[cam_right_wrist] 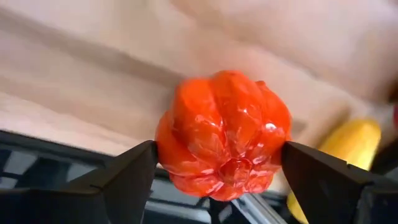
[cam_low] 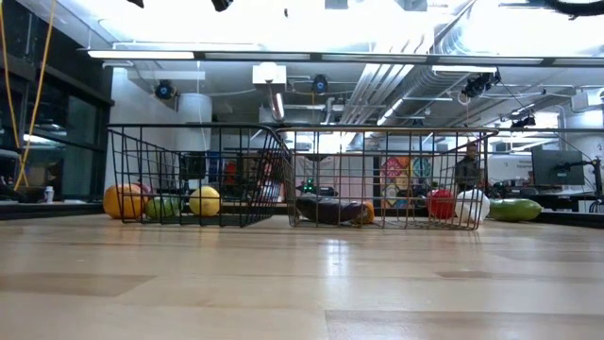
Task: Sort produce into baskets
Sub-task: Put the pumpkin into the right wire basket
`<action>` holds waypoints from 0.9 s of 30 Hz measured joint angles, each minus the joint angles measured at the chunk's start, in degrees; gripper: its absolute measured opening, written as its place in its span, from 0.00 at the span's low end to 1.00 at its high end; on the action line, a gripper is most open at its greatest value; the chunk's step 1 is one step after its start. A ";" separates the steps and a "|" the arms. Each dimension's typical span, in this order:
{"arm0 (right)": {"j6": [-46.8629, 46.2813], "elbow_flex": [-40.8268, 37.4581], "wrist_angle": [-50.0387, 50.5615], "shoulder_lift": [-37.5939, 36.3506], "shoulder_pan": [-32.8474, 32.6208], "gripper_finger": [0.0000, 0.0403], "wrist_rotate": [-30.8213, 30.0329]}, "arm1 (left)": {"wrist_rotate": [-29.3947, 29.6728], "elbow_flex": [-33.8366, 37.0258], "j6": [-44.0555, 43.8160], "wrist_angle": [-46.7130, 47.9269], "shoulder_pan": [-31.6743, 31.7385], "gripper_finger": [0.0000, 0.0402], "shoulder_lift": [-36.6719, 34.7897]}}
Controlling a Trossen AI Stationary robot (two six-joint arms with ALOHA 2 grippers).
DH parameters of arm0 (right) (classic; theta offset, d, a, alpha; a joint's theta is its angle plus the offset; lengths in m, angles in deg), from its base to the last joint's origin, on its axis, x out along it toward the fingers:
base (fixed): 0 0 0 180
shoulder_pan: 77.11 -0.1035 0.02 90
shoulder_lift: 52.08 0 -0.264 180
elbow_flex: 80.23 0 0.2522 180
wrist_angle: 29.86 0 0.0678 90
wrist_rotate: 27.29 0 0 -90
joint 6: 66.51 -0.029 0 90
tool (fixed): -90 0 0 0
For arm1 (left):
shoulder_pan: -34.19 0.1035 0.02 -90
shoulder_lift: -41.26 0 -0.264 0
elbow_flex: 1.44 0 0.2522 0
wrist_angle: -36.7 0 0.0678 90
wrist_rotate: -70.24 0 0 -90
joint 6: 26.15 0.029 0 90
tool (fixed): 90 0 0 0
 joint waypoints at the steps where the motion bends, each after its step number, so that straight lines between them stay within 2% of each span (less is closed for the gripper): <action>1: 1.05 0.00 0.00 -0.10 0.80 0.81 -0.72 | -0.02 0.00 0.00 0.00 0.00 0.69 0.00; 4: 4.66 0.00 -0.10 -0.59 3.43 0.81 -4.14 | -0.50 0.00 -0.02 -0.01 0.00 0.69 -0.01; 11: 10.34 -0.24 -0.89 -3.11 10.21 0.81 -19.02 | -0.68 0.00 0.00 -0.02 0.02 0.69 -0.02; 13: 11.49 -0.32 -0.93 -3.81 12.01 0.81 -21.36 | -0.68 0.00 -0.02 -0.02 0.02 0.69 -0.02; 18: 14.65 -0.33 -0.99 -3.98 14.81 0.81 -20.20 | -0.68 0.00 -0.03 -0.02 0.02 0.69 -0.02; 27: 16.48 -0.26 -1.14 -4.02 15.51 0.81 -16.83 | -0.79 0.00 -0.07 -0.02 0.02 0.69 -0.02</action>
